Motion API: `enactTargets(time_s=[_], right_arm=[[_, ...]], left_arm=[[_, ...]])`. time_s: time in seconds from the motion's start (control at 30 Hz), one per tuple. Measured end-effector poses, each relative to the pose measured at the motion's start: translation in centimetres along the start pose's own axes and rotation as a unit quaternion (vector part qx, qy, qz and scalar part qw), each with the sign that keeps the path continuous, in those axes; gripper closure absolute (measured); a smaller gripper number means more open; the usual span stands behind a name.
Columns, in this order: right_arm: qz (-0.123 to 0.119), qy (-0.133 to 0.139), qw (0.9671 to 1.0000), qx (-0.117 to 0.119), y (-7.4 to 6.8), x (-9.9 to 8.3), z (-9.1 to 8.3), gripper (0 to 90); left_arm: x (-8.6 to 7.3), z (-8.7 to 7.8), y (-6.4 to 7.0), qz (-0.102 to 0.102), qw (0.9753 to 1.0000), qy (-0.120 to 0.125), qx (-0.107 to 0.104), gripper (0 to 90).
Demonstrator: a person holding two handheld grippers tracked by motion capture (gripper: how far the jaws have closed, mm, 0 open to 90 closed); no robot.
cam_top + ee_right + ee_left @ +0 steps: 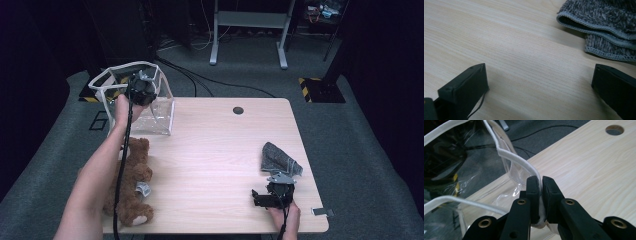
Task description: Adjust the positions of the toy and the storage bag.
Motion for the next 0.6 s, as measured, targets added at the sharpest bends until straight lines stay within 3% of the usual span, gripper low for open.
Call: enactTargets(time_s=[0.3, 0.6], right_arm=[[0.0, 0.0, 1.0, -0.001, 0.0, 0.0, 0.0, 0.0], [0.0, 0.0, 1.0, -0.001, 0.0, 0.0, 0.0, 0.0]], left_arm=[[0.2, -0.1, 0.8, 0.007, 0.9998, 0.003, -0.018, 84.7], [0.3, -0.3, 2.3, 0.035, 0.9982, 0.012, -0.047, 84.7]])
Point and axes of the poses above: each handheld gripper's, and its own axes: z roughly forward along the jaws, x roughly out of its top, y roughly to its right, the point moved 4 cm from there along z, roughly forward along the jaws, and after that the axes turned 11 degrees about -z, right-handed, at the moved point
